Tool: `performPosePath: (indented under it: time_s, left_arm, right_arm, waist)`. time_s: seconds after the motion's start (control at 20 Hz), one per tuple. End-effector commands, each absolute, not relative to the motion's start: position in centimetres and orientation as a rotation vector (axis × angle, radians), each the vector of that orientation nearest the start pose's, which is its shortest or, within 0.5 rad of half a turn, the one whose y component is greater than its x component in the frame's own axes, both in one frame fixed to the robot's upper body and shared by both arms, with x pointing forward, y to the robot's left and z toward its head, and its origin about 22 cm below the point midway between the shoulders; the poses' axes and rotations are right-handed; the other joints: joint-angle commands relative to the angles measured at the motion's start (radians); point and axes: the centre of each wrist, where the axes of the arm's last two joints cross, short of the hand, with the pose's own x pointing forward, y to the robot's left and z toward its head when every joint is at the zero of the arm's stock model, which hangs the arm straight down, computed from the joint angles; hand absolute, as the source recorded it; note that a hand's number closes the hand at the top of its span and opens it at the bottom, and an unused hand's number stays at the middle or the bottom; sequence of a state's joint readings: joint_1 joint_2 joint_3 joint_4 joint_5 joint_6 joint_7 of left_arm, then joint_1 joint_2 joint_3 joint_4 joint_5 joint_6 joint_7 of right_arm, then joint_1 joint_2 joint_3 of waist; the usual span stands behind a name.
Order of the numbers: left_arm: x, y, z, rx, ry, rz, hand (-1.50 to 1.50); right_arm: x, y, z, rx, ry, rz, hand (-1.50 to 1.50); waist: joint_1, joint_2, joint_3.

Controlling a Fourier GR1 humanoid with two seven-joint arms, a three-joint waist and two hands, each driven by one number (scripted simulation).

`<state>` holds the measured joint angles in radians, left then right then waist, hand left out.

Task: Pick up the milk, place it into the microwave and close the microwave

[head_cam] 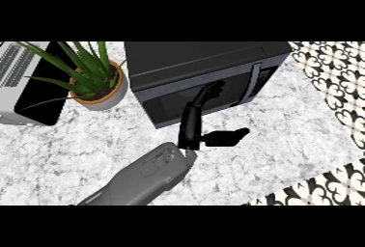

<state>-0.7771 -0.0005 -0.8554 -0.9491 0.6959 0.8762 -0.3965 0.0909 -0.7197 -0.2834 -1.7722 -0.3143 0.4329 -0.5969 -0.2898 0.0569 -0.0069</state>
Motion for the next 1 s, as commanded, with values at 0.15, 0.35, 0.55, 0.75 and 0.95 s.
performPosePath:
  time_s: [0.15, 0.35, 0.55, 0.75, 0.95]
  left_arm:
    - [32.6, 0.4, 4.0, 0.027, -1.790, 0.016, -1.50]
    - [32.9, 0.4, 4.2, 0.011, -1.789, 0.023, -1.50]
    - [32.8, 0.1, 4.2, 0.003, -1.798, 0.025, -1.50]
    - [33.1, 0.3, 4.1, 0.006, -1.810, 0.025, -1.50]
    - [33.0, 0.2, 4.1, -0.011, -1.815, 0.033, -1.50]
  right_arm:
    - [21.9, -41.3, 17.6, -0.143, -2.269, 0.772, 1.50]
    - [22.3, -41.4, 18.6, -0.168, -2.298, 0.781, 1.50]
    - [22.5, -41.7, 18.5, -0.191, -2.291, 0.782, 1.50]
    - [23.0, -41.5, 19.3, -0.198, -2.309, 0.799, 1.50]
    - [23.3, -41.4, 19.5, -0.188, -2.301, 0.812, 1.50]
  waist:
    - [0.005, 0.018, 0.001]
    - [0.008, 0.023, 0.001]
    - [0.002, 0.031, 0.005]
    - [0.012, 0.036, 0.003]
    - [0.011, 0.039, 0.003]
